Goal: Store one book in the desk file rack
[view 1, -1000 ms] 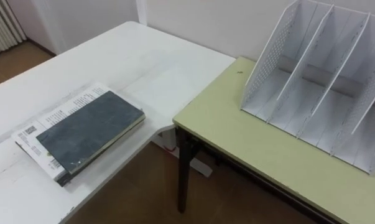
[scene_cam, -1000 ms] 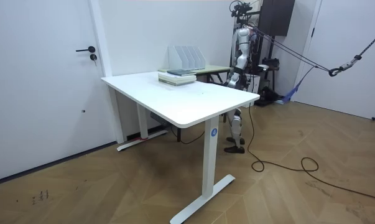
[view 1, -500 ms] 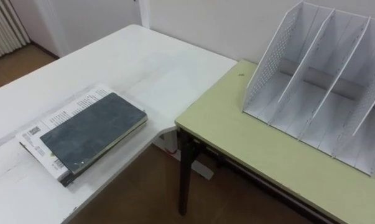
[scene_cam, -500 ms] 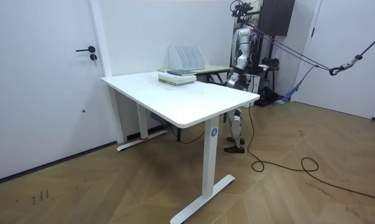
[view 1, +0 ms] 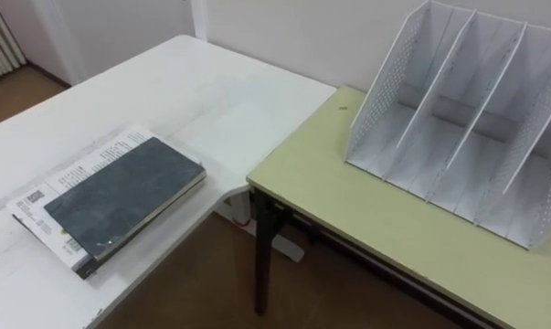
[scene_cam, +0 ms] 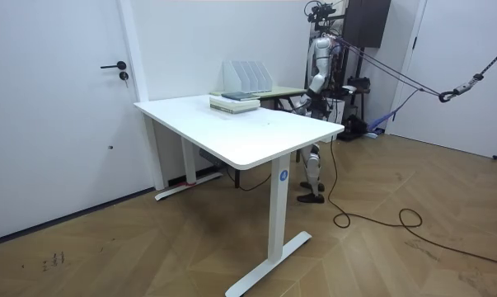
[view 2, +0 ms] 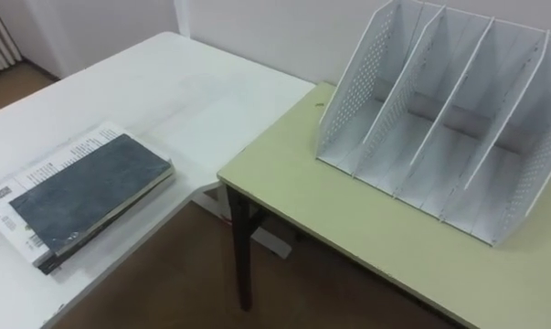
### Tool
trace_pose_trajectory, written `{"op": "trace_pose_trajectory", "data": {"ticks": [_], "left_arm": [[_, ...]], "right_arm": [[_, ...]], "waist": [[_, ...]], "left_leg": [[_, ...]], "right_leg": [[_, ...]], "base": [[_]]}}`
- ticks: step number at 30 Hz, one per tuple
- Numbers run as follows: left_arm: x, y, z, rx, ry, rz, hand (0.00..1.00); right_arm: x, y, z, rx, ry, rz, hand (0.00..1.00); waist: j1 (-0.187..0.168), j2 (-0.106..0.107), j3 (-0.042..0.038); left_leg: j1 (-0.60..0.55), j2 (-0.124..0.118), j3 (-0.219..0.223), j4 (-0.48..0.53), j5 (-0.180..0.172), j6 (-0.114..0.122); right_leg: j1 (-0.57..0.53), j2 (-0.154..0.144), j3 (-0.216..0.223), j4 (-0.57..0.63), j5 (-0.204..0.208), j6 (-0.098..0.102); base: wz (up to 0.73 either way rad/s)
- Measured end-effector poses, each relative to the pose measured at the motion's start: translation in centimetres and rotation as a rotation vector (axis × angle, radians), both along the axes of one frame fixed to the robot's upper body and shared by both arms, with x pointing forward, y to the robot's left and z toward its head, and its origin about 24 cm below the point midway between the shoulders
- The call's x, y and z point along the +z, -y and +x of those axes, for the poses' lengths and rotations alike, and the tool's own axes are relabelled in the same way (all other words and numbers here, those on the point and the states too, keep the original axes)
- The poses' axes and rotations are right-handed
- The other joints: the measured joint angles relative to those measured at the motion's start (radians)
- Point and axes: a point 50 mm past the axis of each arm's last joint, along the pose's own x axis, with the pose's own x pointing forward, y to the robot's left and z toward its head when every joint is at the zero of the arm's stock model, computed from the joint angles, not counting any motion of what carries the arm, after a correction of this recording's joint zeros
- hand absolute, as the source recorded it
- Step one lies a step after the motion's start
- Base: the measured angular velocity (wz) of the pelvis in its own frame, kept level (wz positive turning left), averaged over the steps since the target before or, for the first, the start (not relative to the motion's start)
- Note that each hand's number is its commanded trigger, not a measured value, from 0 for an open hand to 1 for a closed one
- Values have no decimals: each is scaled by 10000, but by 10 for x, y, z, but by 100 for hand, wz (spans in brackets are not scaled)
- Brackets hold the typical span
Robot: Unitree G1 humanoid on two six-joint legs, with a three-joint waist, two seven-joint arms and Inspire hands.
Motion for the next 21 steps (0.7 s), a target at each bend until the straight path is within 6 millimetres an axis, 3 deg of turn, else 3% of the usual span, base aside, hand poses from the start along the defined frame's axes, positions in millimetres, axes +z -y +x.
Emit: {"op": "trace_pose_trajectory", "data": {"ticks": [5,9,13,18,21], "left_arm": [[24,29,32,-1881,1652,86,0],[40,33,49,-2649,2668,560,0],[72,40,70,-2915,4696,755,0],[90,41,77,-3060,5737,978,0],[110,39,85,-3218,7012,1400,0]], "right_arm": [[1,-1,5,288,28,1,0],[1,-1,6,346,20,123,0],[2,0,8,429,17,148,0],[2,0,9,505,14,99,0],[2,1,8,433,-14,86,0]], "waist": [[-76,2,46],[-256,19,61],[-265,42,59],[-245,68,36],[-211,93,20]], "left_leg": [[42,4,0,-13,0,1],[62,5,-65,-4,1,0],[23,-4,-86,-36,1,1],[36,0,-76,-99,1,1],[66,-6,-80,-75,6,-1]], "right_leg": [[11,4,38,20,4,2],[33,12,-5,-6,4,1],[-5,5,-11,-8,7,-2],[0,19,-3,-21,8,-1],[17,12,4,-55,8,-1]], "base": [[0],[3],[0],[0],[0]]}}
